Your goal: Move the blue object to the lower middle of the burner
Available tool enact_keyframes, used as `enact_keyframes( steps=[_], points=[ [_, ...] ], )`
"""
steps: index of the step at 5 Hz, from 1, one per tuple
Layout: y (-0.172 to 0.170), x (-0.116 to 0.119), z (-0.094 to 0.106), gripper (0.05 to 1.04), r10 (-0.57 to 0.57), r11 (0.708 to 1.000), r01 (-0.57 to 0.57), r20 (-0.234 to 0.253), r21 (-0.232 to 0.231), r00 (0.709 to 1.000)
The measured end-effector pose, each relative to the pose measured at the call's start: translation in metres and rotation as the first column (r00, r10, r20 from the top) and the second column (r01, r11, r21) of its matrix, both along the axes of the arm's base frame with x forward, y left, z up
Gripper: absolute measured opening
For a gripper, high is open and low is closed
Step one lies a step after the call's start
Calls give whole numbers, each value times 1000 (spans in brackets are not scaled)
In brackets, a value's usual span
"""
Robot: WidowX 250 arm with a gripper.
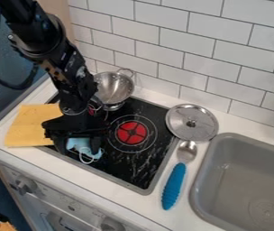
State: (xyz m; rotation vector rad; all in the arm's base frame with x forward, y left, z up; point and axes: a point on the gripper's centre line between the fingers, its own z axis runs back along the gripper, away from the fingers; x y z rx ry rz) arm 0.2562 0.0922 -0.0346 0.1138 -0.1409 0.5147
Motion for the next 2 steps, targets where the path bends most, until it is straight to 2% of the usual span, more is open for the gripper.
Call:
enact_keyframes(
  steps=[1, 2],
  points=[
    [0, -5, 0, 1004, -9, 1000, 9, -9, 9, 1000],
    [-2, -6, 9, 1000, -25, 1000, 25, -12, -8, 1000]
  ],
)
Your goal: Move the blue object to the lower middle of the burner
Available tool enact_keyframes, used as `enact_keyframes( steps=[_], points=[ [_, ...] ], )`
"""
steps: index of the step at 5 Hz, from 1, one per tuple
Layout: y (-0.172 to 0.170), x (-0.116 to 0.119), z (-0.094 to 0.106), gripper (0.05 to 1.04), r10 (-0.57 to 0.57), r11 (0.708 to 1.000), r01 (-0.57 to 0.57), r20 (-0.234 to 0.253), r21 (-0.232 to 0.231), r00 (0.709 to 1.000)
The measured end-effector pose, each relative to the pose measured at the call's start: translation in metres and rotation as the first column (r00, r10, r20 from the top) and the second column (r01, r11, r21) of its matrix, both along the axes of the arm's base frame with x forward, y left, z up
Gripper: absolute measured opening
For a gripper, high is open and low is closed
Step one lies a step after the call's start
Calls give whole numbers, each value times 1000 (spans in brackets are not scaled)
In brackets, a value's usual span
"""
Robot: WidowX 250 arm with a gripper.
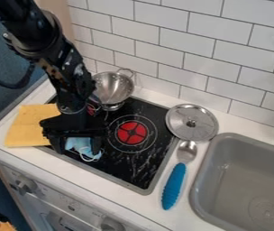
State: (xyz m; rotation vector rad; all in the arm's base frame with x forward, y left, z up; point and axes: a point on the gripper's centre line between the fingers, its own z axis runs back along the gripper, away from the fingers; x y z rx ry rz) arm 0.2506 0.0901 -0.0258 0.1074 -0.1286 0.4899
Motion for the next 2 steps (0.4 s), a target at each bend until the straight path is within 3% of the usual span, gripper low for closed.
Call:
enact_keyframes(
  steps=[2],
  points=[
    [11, -1, 43, 1000, 1, 1000, -1, 42, -20, 999]
  ],
)
